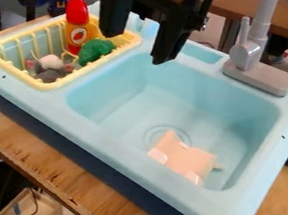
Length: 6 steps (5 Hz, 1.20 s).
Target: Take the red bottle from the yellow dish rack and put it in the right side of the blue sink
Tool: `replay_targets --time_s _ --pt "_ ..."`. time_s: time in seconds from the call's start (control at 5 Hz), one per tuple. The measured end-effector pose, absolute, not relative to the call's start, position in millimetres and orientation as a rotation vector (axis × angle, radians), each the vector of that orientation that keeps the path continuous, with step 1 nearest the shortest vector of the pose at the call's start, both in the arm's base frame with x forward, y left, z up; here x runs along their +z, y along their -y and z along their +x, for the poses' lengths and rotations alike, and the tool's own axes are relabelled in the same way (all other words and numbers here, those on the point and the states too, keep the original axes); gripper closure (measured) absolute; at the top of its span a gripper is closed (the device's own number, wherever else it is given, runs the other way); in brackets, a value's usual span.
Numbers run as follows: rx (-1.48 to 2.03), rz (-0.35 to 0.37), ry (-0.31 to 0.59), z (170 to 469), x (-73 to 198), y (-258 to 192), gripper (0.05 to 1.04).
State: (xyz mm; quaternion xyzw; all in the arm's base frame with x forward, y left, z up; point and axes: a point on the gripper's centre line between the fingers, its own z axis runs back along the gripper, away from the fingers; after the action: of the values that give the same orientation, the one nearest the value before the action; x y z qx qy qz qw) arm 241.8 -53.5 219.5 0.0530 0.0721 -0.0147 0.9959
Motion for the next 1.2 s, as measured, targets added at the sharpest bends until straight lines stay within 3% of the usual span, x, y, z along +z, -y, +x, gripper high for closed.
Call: replay_targets --time_s 0.4,0.8,1.0,1.2 --pt "-0.024 0.100 -0.182 245 220 34 0.083" --pt "-0.007 0.066 -0.097 249 259 -32 0.083" --pt "-0.041 0.095 -0.042 255 272 -52 0.083" --pt "-0.034 0.125 -0.058 264 266 -74 0.083"
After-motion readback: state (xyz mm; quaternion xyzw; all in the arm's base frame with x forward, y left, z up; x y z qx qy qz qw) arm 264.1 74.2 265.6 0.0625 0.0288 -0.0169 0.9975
